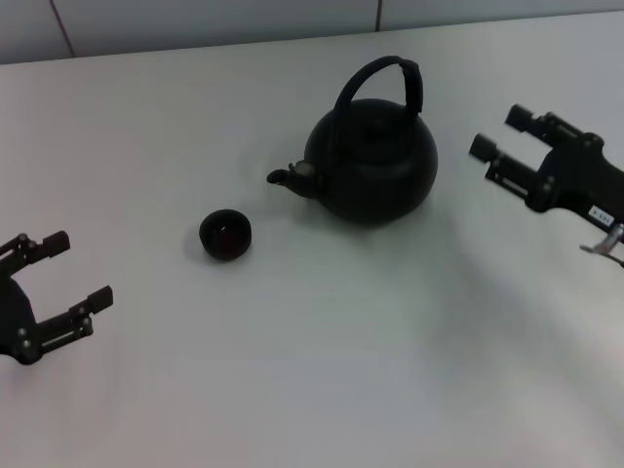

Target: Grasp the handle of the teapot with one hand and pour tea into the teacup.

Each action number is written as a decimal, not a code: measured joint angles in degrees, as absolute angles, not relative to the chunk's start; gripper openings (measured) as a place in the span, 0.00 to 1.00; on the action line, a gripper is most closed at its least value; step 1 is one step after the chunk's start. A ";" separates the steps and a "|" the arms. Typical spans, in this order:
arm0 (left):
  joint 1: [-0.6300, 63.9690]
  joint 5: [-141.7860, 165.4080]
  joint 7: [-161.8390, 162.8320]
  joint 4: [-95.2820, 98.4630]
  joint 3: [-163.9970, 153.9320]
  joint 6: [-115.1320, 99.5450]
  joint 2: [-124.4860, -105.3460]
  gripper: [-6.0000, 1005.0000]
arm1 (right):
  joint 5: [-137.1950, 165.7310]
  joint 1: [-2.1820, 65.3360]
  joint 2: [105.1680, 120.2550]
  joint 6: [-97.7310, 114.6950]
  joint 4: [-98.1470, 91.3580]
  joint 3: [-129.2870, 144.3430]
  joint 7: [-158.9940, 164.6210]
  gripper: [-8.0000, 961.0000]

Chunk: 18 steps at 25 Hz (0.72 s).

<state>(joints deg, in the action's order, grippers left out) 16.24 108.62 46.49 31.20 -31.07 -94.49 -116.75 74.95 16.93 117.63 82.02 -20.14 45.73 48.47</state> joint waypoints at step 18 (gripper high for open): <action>33.78 121.80 72.82 37.64 -43.81 -94.54 -107.09 0.80 | 116.46 30.92 110.99 90.64 -36.27 45.70 73.19 0.71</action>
<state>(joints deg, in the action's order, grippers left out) 33.78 121.80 72.82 37.64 -43.81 -94.54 -107.09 116.46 30.92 110.99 90.64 -36.27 45.70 73.19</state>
